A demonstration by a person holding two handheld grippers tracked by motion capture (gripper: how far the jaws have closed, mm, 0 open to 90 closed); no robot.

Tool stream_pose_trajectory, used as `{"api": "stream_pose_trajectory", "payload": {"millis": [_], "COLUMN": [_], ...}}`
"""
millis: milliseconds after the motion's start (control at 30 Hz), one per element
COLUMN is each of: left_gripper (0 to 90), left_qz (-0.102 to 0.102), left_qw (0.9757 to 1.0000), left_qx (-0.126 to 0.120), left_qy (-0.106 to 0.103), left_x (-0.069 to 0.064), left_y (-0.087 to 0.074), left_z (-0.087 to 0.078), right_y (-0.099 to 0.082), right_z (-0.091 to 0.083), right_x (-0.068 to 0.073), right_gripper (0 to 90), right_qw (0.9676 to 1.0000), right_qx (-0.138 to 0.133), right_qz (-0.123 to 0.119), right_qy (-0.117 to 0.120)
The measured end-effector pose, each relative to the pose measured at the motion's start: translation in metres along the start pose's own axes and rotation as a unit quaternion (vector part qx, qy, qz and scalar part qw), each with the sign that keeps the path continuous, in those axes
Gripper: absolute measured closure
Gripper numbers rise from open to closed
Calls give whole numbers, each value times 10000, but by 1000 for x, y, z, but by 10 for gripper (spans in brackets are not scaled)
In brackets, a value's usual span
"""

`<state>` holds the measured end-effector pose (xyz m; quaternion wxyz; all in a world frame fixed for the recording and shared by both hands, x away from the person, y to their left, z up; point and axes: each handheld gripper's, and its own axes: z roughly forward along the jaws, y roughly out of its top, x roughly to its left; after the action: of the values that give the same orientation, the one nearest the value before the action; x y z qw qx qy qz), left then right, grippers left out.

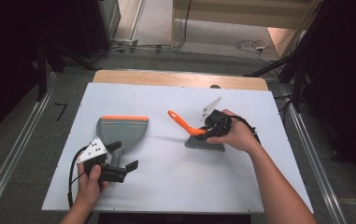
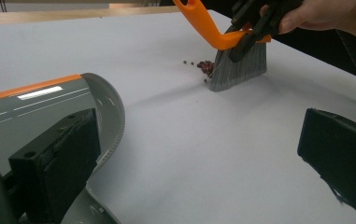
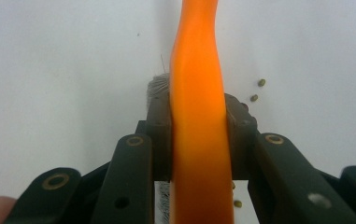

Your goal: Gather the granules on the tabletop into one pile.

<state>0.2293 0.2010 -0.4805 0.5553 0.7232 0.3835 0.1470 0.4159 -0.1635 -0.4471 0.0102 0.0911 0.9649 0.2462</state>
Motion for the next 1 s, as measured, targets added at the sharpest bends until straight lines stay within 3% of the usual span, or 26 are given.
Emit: {"api": "stream_pose_trajectory", "payload": {"millis": [267,467,567,600,733,767,800,867,933,1000], "left_gripper": [0,0,0,0,0,0,0,0,0,0], "left_qz": [-4,4,9,8,11,12,1,3,4,8], "left_qw": [10000,10000,10000,10000,10000,10000,10000,10000,10000,10000], "left_qx": [11,11,7,4,4,2,-9,-9,-7,-4], "left_qy": [-8,-20,-18,-16,-14,-16,-21,-18,-21,-34], "left_x": [0,0,0,0,0,0,0,0,0,0], "left_y": [0,0,0,0,0,0,0,0,0,-1], "left_z": [-1,-1,-1,-1,-2,-2,-2,-2,-2,-2], "right_y": [6,10,14,15,24,24,30,36,38,44], "right_z": [-4,-25,-36,-39,-41,-41,-37,-32,-31,-28], "right_x": [5,9,7,6,-4,-4,-13,-24,-28,-43], "right_gripper": [683,685,685,685,684,684,684,684,684,684], "right_qw": [10000,9995,9993,9992,9971,9971,9954,9931,9923,9885], "right_qx": [70,-216,-350,-381,-554,-554,-565,-575,-558,-597], "right_qz": [52,114,86,104,-187,-187,-285,-342,-349,-375], "right_qy": [-16,213,106,31,-477,-477,-717,-968,-1051,-1336]}}
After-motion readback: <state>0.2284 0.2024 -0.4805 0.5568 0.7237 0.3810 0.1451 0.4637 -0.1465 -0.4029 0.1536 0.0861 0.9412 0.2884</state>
